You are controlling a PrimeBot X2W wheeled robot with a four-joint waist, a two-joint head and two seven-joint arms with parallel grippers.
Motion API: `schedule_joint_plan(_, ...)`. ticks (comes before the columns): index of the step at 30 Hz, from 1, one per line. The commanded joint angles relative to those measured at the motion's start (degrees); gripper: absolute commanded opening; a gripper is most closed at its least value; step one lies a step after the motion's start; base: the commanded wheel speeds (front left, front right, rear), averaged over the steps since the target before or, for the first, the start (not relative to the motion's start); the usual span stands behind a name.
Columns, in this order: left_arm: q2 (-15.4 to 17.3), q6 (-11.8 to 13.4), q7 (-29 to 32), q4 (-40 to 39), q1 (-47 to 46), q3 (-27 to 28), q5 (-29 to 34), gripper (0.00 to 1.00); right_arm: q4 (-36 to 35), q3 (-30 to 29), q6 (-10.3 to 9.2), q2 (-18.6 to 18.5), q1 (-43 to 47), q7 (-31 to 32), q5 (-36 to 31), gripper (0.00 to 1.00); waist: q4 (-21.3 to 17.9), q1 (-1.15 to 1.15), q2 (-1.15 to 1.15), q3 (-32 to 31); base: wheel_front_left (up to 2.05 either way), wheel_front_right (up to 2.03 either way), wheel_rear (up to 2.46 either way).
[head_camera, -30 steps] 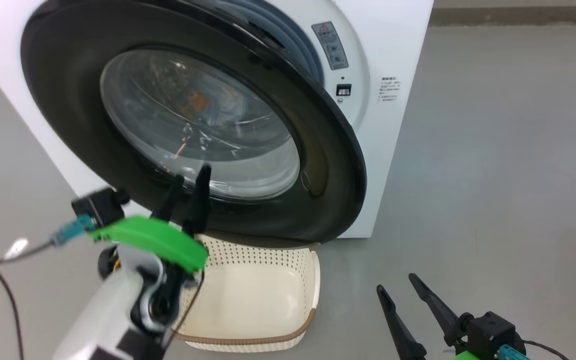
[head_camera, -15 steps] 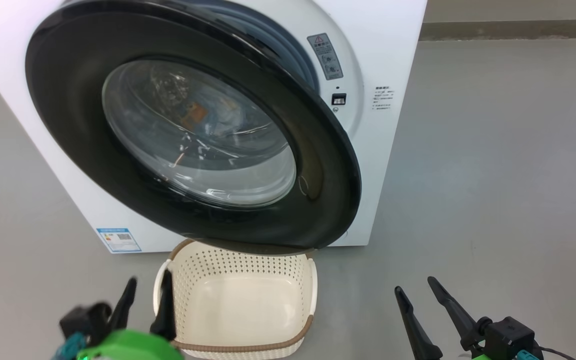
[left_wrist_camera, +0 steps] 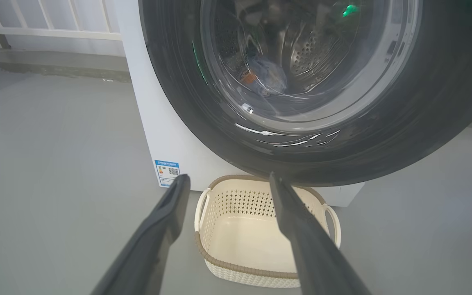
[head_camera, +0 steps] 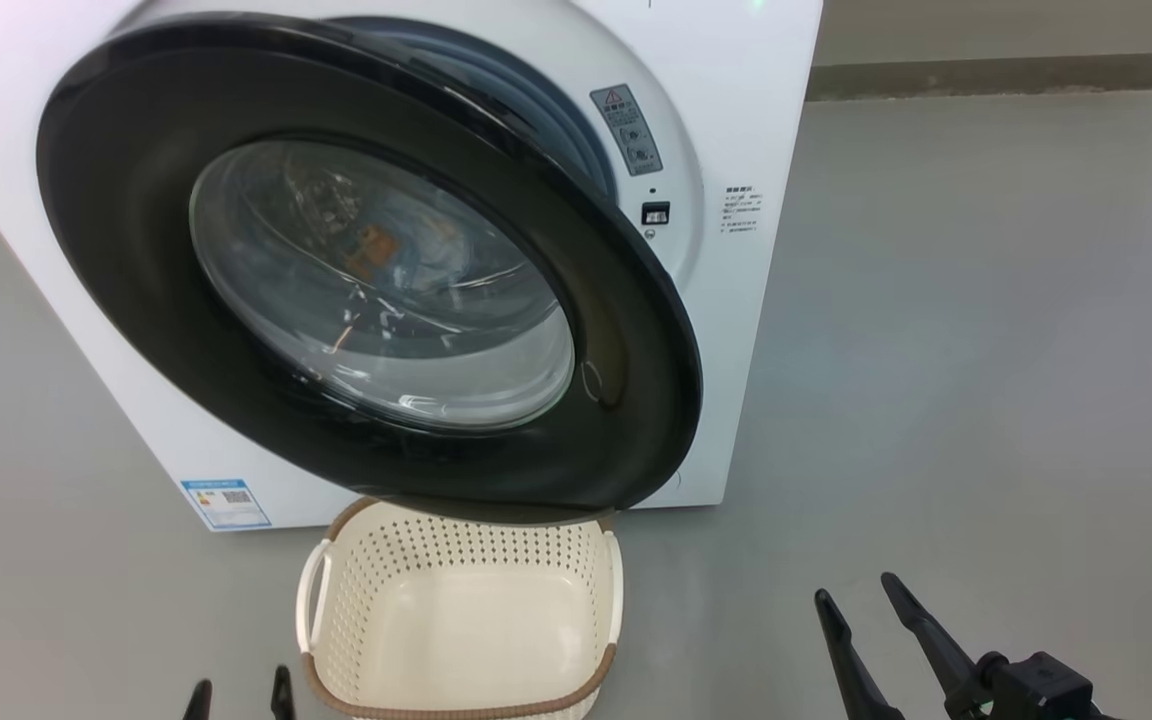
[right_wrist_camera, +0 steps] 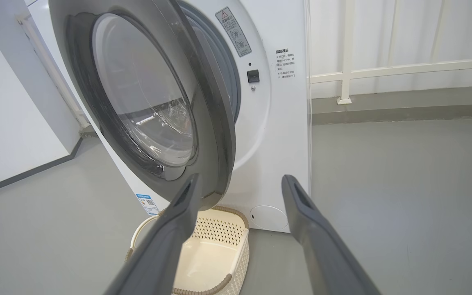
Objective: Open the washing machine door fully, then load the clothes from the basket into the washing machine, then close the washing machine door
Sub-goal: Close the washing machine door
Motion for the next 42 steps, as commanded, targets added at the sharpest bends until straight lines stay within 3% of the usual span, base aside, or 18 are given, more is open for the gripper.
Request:
schedule_joint_plan(1,-0.1,-0.8,-0.5,-1.8,-0.4,2.9,1.6,1.0,-1.4,0.9,0.16,-0.5,-0.6,-0.3,-1.6,1.0,-0.1,0.0,0.0,-0.3,0.0,0.0,0.0)
schedule_joint_plan(9,-2.3,-4.3,-0.5,-1.9,1.2,7.0,5.1,1.0,-1.4,-0.6,0.16,-0.6,0.2,-0.3,-1.9,1.0,0.0,0.0,0.0,-0.7,0.0,0.0,0.0)
schedule_joint_plan(17,-3.4,-6.0,-0.5,-1.7,1.2,9.2,6.7,1.0,-0.7,-1.0,0.16,-0.6,0.5,-0.3,-1.9,1.0,0.0,0.0,0.0,-0.7,0.0,0.0,0.0)
schedule_joint_plan(18,-3.5,-6.1,-0.5,-1.7,1.2,9.4,6.9,1.0,-0.5,-1.2,0.16,-0.6,0.5,-0.3,-1.9,0.5,0.1,0.0,0.0,-0.7,0.0,0.0,0.0)
schedule_joint_plan(19,-3.5,-6.1,-0.5,-1.7,1.2,9.4,6.9,1.0,-0.5,-1.2,0.16,-0.6,0.5,-0.3,-1.9,0.5,0.1,0.0,0.0,-0.7,0.0,0.0,0.0)
schedule_joint_plan(20,-3.5,-6.2,-0.5,-1.6,1.2,9.5,7.0,1.0,-0.2,-1.5,0.16,-0.5,0.5,-0.3,-1.8,0.0,0.1,0.0,0.0,-0.6,0.0,0.0,0.0)
schedule_joint_plan(32,-3.7,-6.6,-0.5,-1.4,1.0,9.8,6.9,1.0,1.6,-2.3,0.16,-0.2,-1.2,-0.3,-2.2,0.0,0.5,0.0,0.0,0.0,0.0,0.0,0.0)
schedule_joint_plan(42,-3.7,-6.3,-0.5,-1.6,1.1,9.4,6.4,1.0,-8.9,-0.7,0.16,0.8,-10.1,-0.3,-0.2,0.0,0.2,0.0,0.0,0.5,0.0,0.0,0.0)
